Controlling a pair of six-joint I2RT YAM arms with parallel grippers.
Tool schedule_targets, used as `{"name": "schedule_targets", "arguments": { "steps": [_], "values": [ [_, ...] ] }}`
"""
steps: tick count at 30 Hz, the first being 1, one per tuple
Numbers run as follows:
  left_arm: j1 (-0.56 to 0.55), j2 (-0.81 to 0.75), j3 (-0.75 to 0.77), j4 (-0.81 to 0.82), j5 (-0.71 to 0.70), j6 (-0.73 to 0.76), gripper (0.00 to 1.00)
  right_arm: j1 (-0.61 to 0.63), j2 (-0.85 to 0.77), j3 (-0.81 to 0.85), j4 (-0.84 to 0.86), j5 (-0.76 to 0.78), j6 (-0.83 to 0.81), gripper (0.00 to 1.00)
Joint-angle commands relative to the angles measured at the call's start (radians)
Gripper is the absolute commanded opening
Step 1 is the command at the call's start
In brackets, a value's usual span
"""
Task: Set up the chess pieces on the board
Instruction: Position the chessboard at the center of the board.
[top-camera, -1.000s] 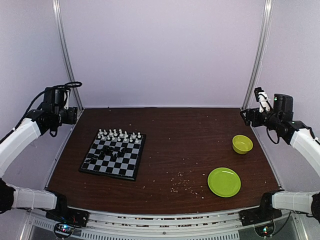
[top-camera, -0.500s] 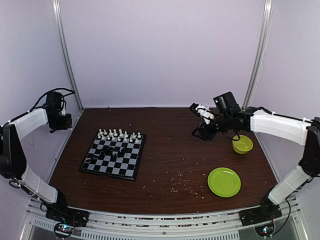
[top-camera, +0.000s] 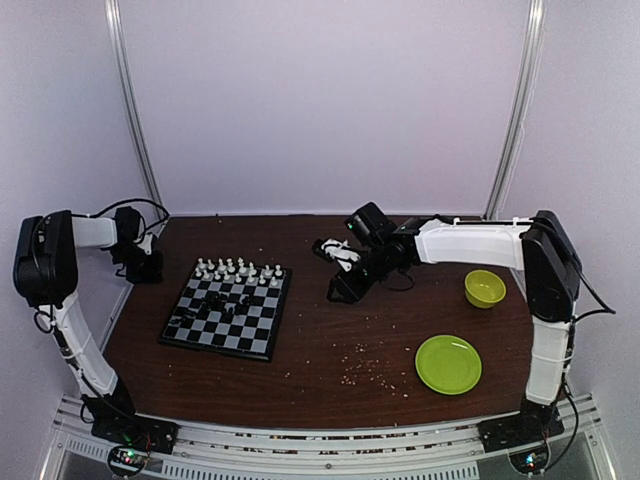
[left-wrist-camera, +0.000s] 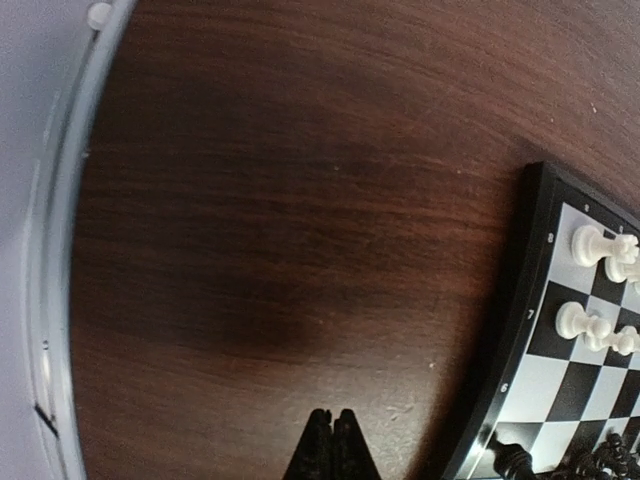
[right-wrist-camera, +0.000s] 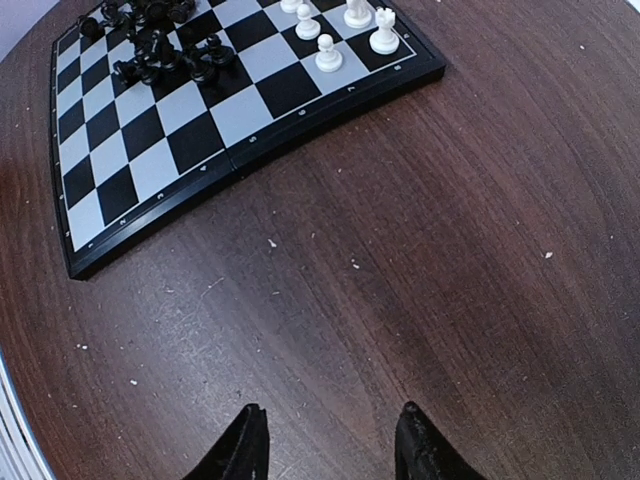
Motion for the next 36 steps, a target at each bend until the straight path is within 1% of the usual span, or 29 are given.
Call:
{"name": "schedule_targets", "arguments": {
  "steps": [1, 8, 14, 18, 22, 31, 34, 36],
  "values": [
    [-0.004, 0.047, 0.049, -0.009, 0.119, 0.027, 0.0, 0.001, 0.034, 0.064, -0.058, -0.007, 0.043, 0.43],
    [-0.056, 0.084, 0.041, -0.022, 0.084, 0.038, 0.0, 0.001, 0.04, 0.048, -0.061, -0.028, 0.036, 0.44],
    [-0.073, 0.088, 0.033, -0.045, 0.101, 0.051, 0.0, -0.002, 0.002, -0.023, -0.036, -0.025, 0.022, 0.44],
    [-0.077, 0.075, 0.013, -0.066, 0.098, 0.059, 0.0, -0.031, -0.039, -0.081, -0.007, -0.054, 0.023, 0.44],
    [-0.091, 0.073, 0.016, -0.087, 0.083, 0.087, 0.0, -0.076, -0.062, -0.094, 0.0, -0.091, 0.045, 0.44],
    [-0.105, 0.124, 0.103, -0.171, 0.099, 0.175, 0.0, -0.15, -0.105, -0.122, 0.017, -0.119, 0.074, 0.44],
    [-0.114, 0.125, 0.132, -0.19, 0.187, 0.193, 0.0, -0.171, -0.117, -0.129, 0.015, -0.123, 0.076, 0.44],
    [-0.134, 0.123, 0.142, -0.203, 0.177, 0.199, 0.0, -0.18, -0.123, -0.131, 0.016, -0.124, 0.078, 0.44]
  ]
}}
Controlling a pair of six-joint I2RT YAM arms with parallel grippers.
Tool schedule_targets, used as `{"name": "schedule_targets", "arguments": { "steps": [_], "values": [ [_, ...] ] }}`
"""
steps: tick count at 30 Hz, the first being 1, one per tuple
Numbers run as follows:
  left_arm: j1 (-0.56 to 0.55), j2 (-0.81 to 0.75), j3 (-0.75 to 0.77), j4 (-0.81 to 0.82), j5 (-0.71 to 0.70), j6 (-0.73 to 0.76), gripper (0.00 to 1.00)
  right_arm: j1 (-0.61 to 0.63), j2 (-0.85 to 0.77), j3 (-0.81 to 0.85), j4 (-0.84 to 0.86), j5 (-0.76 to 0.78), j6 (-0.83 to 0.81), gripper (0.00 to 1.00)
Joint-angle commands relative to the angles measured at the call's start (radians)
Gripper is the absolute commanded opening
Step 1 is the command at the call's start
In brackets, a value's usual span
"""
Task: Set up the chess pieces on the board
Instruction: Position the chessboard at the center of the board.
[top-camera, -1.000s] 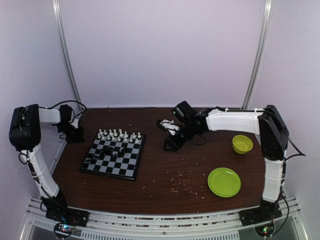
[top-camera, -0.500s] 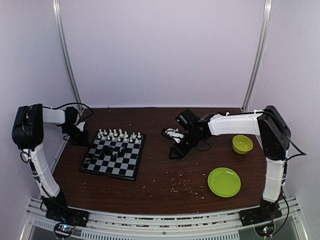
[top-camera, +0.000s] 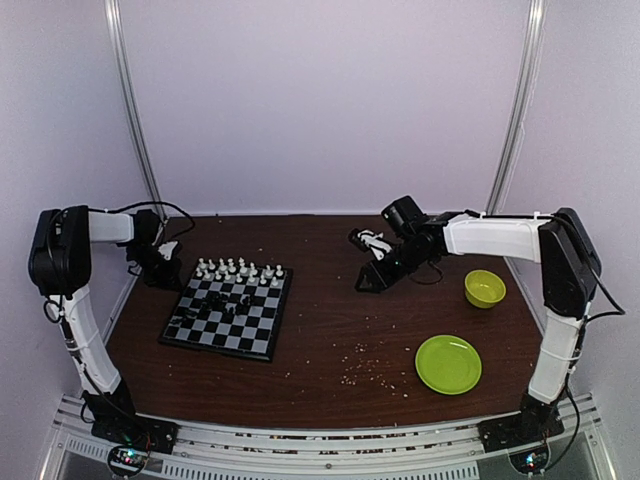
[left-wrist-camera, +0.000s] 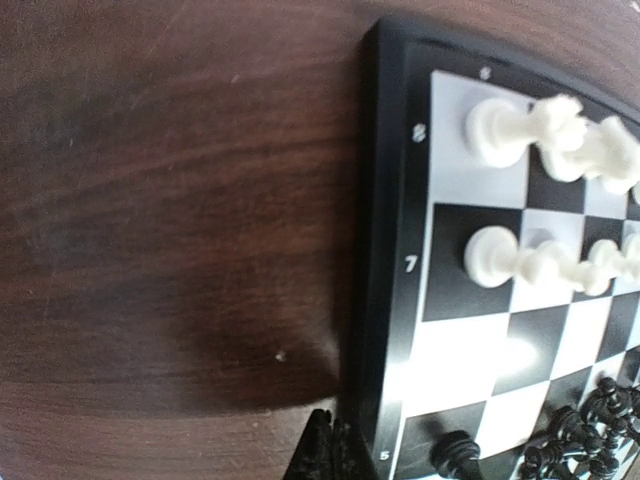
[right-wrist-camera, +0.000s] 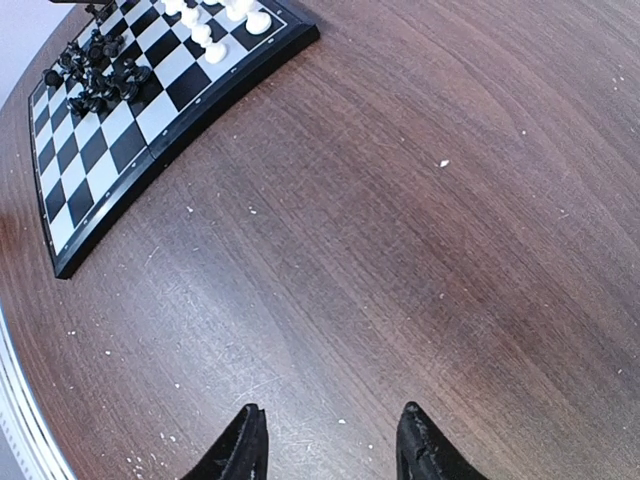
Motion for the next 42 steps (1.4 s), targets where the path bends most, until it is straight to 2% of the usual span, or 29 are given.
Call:
{"name": "schedule_targets", "arguments": {
  "steps": [1, 8, 15, 21, 28, 34, 42],
  "values": [
    [-0.047, 0.004, 0.044, -0.043, 0.06, 0.046, 0.0, -0.022, -0.046, -0.017, 0.011, -0.023, 0.015, 0.44],
    [-0.145, 0.009, 0.043, -0.063, 0.024, 0.058, 0.0, -0.026, -0.028, -0.012, 0.011, -0.039, 0.028, 0.44],
    [-0.194, -0.004, 0.036, -0.085, -0.02, 0.028, 0.0, -0.026, -0.028, -0.022, 0.011, -0.038, 0.022, 0.44],
    [-0.194, -0.087, 0.021, -0.085, -0.033, 0.003, 0.0, -0.027, -0.029, -0.035, 0.017, -0.044, 0.021, 0.44],
    [-0.159, -0.137, 0.005, -0.066, -0.146, -0.047, 0.0, -0.028, -0.021, -0.048, 0.033, -0.063, 0.049, 0.43],
    [-0.105, -0.068, 0.021, -0.092, -0.212, -0.087, 0.0, -0.005, 0.0, -0.052, 0.046, -0.087, 0.077, 0.43],
    [-0.109, 0.003, 0.043, -0.098, -0.122, -0.05, 0.0, 0.027, 0.023, -0.038, 0.043, -0.098, 0.076, 0.43]
  ]
}}
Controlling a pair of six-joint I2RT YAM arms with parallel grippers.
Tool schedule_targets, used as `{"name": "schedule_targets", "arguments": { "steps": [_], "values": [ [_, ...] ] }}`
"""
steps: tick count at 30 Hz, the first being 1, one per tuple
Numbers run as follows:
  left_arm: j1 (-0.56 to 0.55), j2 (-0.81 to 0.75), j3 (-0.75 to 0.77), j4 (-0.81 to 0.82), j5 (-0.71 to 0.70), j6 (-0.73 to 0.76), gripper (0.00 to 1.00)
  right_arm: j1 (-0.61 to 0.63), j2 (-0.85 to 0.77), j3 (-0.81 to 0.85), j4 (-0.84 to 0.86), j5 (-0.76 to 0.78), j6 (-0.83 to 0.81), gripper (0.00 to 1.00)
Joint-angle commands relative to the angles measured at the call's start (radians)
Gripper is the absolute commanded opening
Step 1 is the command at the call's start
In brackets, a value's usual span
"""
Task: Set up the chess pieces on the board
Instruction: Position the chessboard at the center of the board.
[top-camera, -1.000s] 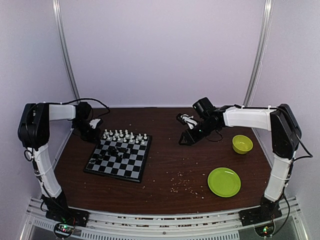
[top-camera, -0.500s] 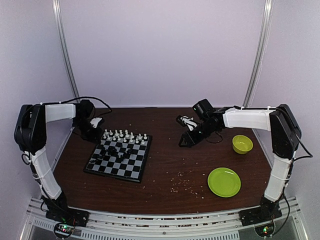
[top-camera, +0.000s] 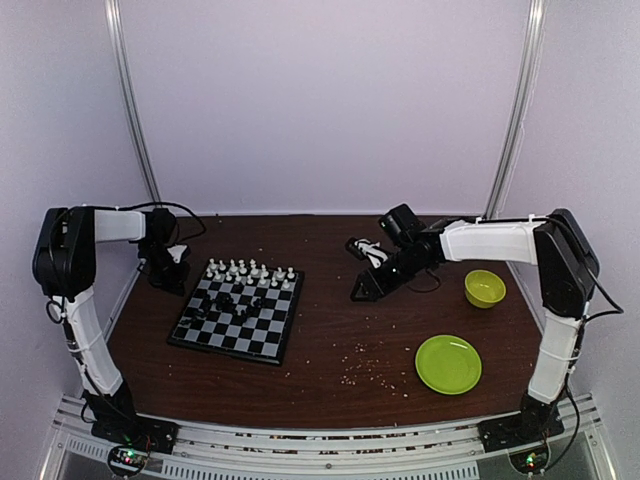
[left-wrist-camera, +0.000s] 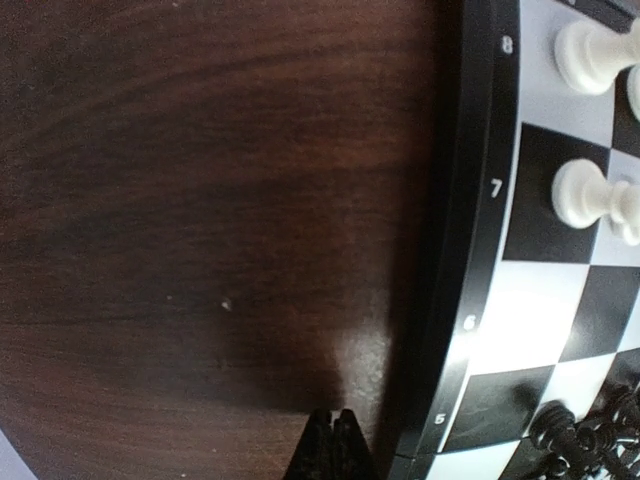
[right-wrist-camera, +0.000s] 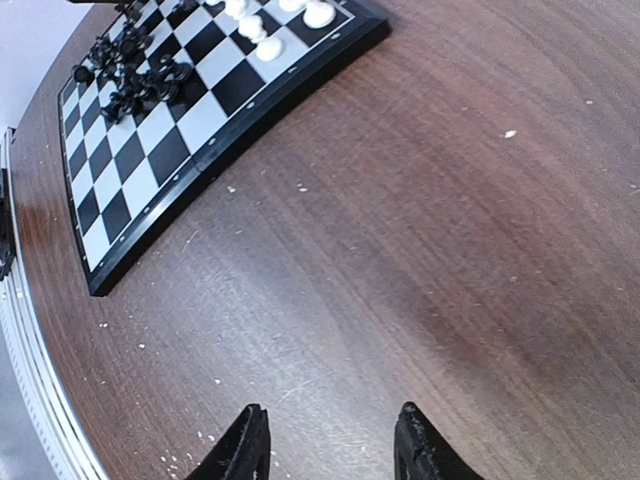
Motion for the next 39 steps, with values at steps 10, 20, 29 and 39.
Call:
{"name": "schedule_targets", "arguments": {
  "steps": [10, 20, 29, 39],
  "values": [
    [-0.077, 0.013, 0.018, -0.013, 0.093, 0.059, 0.0, 0.013, 0.029, 0.012, 0.01, -0.027, 0.013, 0.42],
    [-0.162, 0.017, 0.006, -0.023, 0.098, 0.07, 0.0, 0.013, 0.037, 0.014, 0.005, -0.029, 0.013, 0.42],
    [-0.234, 0.019, 0.001, -0.039, 0.103, 0.06, 0.0, 0.012, 0.046, 0.002, -0.016, -0.023, 0.014, 0.42],
    [-0.3, 0.019, 0.001, -0.037, 0.132, 0.045, 0.0, 0.012, 0.052, -0.032, -0.049, 0.003, -0.016, 0.42]
  ]
}}
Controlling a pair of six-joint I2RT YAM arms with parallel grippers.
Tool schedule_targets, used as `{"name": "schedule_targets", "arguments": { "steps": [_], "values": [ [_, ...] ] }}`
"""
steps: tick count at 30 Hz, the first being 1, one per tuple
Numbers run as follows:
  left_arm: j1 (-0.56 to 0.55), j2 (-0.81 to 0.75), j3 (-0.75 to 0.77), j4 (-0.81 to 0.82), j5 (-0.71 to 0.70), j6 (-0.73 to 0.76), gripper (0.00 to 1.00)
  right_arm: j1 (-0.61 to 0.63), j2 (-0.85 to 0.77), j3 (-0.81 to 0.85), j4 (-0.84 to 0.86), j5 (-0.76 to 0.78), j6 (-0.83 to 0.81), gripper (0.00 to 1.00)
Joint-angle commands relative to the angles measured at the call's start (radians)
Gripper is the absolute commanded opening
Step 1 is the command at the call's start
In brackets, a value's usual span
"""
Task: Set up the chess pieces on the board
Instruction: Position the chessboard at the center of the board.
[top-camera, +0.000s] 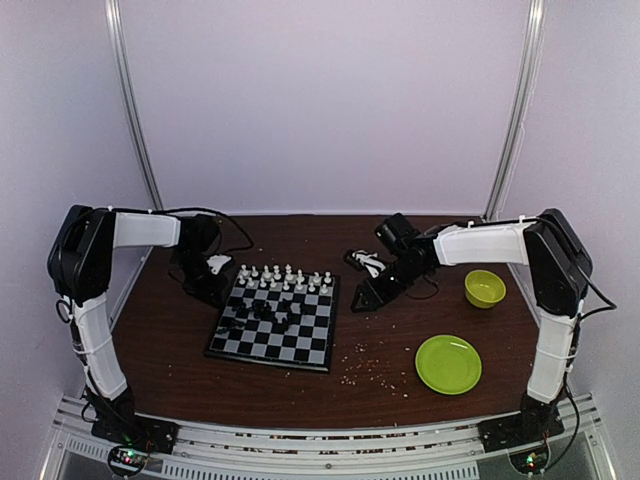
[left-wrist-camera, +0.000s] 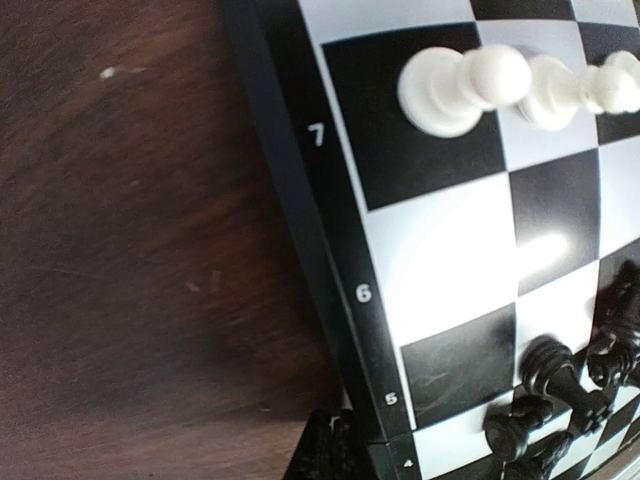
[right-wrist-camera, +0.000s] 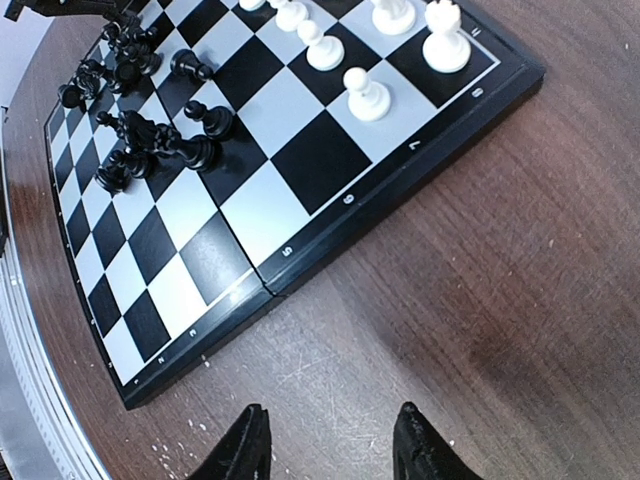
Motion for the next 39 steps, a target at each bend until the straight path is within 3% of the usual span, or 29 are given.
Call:
{"name": "schedule_targets", "arguments": {
  "steps": [1, 20, 39],
  "values": [
    [-0.039, 0.002, 0.0, 0.001, 0.057, -0.002, 0.0, -0.002, 0.011, -0.025, -0.019, 0.019, -0.009, 0.42],
    [-0.151, 0.003, 0.008, -0.022, 0.11, 0.012, 0.0, -0.003, 0.016, -0.034, -0.031, 0.023, -0.016, 0.41],
    [-0.221, 0.009, 0.008, -0.052, 0.197, 0.052, 0.0, -0.05, -0.123, -0.11, -0.024, 0.112, -0.046, 0.43]
  ]
}}
